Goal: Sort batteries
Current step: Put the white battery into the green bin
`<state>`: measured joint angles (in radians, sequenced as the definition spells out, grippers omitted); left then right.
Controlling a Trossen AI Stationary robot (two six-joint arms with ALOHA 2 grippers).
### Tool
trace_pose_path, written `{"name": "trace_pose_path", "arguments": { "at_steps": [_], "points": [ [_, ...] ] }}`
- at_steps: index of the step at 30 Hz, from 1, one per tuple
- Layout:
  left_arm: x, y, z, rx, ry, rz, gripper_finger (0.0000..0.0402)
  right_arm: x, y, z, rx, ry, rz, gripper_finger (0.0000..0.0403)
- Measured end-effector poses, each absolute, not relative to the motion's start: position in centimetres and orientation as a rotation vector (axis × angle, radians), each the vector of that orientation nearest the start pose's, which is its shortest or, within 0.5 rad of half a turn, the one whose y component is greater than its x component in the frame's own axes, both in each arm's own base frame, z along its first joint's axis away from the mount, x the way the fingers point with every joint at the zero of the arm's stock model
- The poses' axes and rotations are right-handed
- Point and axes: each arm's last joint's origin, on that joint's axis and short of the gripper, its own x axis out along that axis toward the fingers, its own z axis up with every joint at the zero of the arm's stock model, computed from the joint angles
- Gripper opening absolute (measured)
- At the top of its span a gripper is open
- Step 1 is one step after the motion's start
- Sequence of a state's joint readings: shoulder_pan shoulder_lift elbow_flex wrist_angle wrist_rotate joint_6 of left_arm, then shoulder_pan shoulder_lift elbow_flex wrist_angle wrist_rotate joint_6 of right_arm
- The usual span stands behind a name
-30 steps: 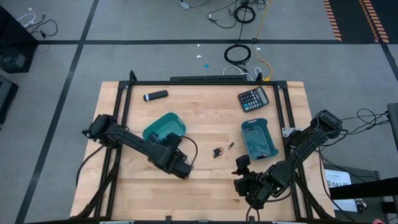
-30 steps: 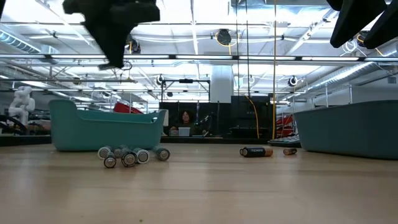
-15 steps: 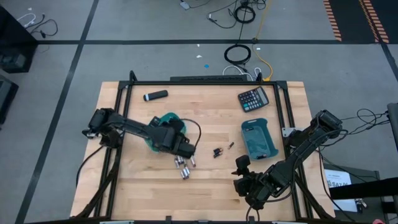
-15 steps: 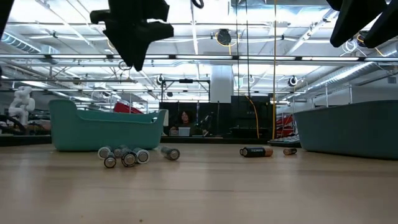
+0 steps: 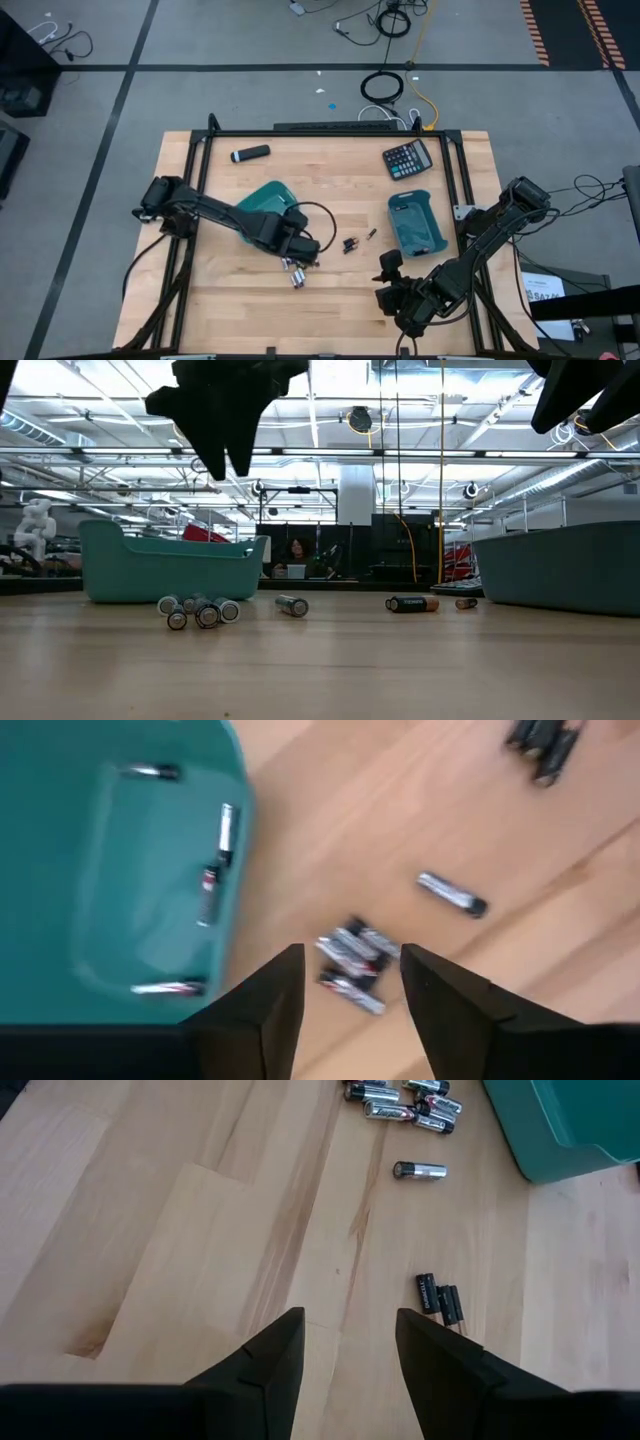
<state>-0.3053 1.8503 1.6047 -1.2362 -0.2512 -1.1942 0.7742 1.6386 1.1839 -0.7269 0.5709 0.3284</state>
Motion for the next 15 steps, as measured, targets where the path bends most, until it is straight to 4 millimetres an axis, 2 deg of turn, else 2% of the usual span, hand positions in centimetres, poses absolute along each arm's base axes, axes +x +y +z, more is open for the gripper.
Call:
{"name": "trace_pose_path", "arguments": {
  "at_steps": [6,10,15],
  "points": [
    [33.6,-11.9,26.0,-0.7,1.163,0.804,0.0154,23.9,21.2,22.8,-0.408,0.926,0.013,0.015],
    [33.4,-13.5,25.3,-0.74,1.172,0.827,0.0145,23.9,21.2,22.8,-0.404,0.93,0.019,0.015],
    [33.7,-15.5,23.8,-0.775,1.173,0.833,0.0144,24.0,21.4,22.7,-0.353,0.983,0.121,0.015]
  ]
}}
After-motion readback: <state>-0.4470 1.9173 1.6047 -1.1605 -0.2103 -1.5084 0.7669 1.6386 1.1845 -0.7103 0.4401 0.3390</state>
